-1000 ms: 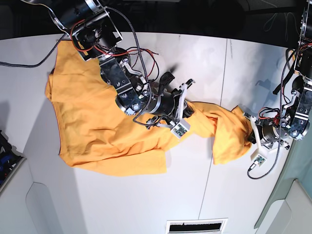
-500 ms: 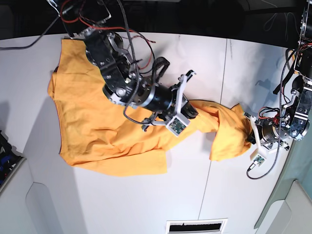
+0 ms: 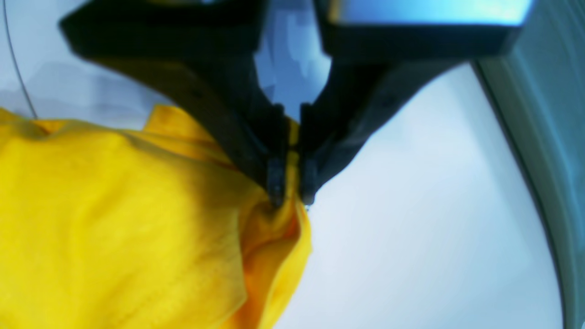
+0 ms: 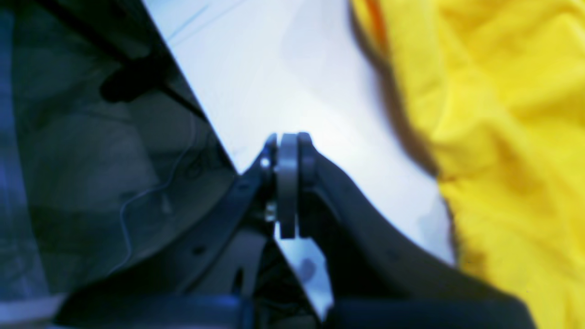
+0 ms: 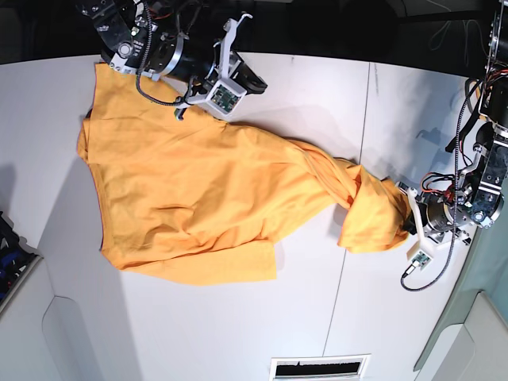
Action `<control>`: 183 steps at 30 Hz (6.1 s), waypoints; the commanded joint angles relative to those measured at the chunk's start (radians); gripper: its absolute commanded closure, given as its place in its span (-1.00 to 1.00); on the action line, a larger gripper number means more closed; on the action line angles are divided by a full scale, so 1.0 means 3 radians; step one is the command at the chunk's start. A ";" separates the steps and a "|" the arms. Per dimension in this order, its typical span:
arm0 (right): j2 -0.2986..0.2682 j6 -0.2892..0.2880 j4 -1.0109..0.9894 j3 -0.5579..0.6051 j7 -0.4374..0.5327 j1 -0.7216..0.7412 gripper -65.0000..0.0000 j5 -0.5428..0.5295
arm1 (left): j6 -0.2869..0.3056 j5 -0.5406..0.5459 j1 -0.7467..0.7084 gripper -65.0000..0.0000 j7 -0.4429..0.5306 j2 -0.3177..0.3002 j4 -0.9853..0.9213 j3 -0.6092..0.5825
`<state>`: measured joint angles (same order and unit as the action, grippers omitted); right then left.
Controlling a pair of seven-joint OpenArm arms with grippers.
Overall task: Layout the t-shirt on the table in an organized manner, then fold the t-shirt properly
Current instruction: 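Reach the right gripper into the middle of the shirt and grasp fabric, then pull the grasped fabric with the right gripper toward the collar edge, then lift the right gripper with the shirt fabric and release it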
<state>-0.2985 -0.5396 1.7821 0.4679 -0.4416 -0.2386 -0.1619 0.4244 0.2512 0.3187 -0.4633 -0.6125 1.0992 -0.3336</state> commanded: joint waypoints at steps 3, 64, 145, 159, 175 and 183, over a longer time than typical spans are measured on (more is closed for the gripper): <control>-0.0009 -0.0022 0.0058 -0.0004 0.0148 0.0000 1.00 -0.0069 | -0.0027 0.0075 0.0058 1.00 0.0034 -0.0056 0.0041 0.0028; -0.0248 0.0039 -0.0062 0.0493 0.0202 0.0219 1.00 -0.0070 | -0.0242 -0.0168 -0.0122 1.00 0.0459 -0.0165 0.0041 0.0028; 0.0285 -0.0045 -0.0498 0.0142 0.0163 0.0426 0.55 -0.0510 | 0.0331 0.0398 0.0058 0.18 0.0142 -0.0193 0.0051 0.0028; 0.0880 -0.0005 -0.0460 -0.0580 0.0326 0.0567 0.18 -0.0532 | 0.0301 0.0394 -0.0034 0.15 0.0149 -0.0193 0.0045 0.0029; 0.1498 0.0127 -0.2265 -0.0548 0.0495 0.1282 0.19 -0.0186 | -0.0140 0.0421 -0.0067 0.11 0.0394 -0.0023 -0.0562 0.0029; 0.1502 -0.0034 -0.2328 -0.0548 0.0576 0.1274 0.75 -0.0454 | -0.0055 0.0420 -0.0067 0.17 0.0477 0.0104 -0.0612 0.0029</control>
<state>0.1364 -0.5316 1.0668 0.3023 -0.2920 0.1280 -0.2810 0.4007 0.3798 0.2806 -0.3199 -0.5705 0.9100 -0.3279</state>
